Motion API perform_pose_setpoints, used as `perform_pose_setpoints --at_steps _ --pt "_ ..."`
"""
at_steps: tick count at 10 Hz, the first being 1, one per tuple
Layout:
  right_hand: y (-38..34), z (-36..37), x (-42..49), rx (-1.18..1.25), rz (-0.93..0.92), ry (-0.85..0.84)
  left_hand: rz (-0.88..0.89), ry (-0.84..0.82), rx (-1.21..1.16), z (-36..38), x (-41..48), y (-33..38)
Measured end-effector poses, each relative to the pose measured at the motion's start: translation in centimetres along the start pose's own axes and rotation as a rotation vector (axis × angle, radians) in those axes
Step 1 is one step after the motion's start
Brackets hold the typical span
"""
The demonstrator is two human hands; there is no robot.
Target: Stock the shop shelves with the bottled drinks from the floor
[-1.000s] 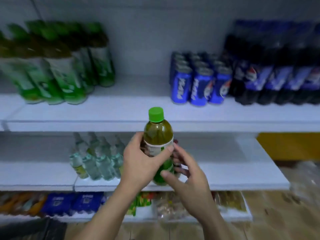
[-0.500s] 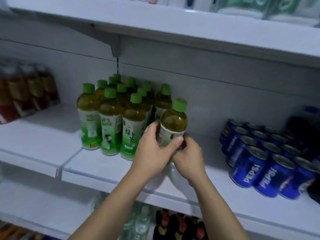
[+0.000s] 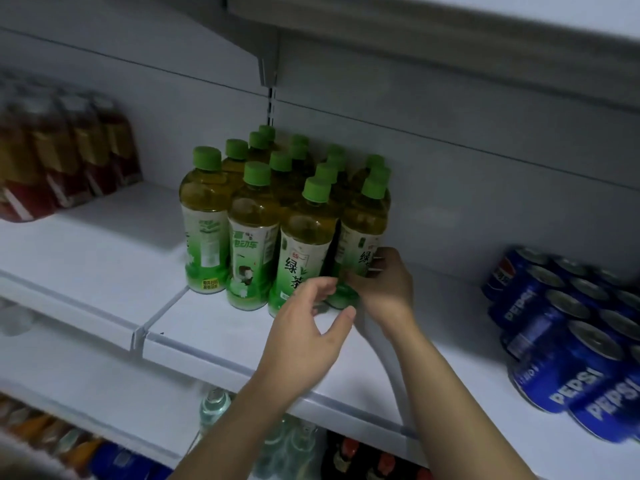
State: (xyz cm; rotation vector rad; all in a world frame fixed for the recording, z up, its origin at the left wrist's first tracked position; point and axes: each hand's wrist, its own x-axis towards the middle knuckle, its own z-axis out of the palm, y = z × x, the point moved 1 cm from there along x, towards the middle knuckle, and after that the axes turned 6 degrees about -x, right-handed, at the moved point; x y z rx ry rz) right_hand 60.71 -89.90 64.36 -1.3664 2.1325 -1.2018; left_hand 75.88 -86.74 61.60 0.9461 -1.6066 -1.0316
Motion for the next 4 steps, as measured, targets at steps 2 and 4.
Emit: perform_pose_setpoints --at_steps 2,4 --pt "0.0 -0.3 -0.3 0.043 -0.024 -0.053 -0.022 0.036 0.068 -0.2 -0.6 -0.1" --pt "1.1 -0.6 -2.9 0.145 -0.149 -0.066 -0.058 0.123 0.145 -0.1 -3.5 1.4"
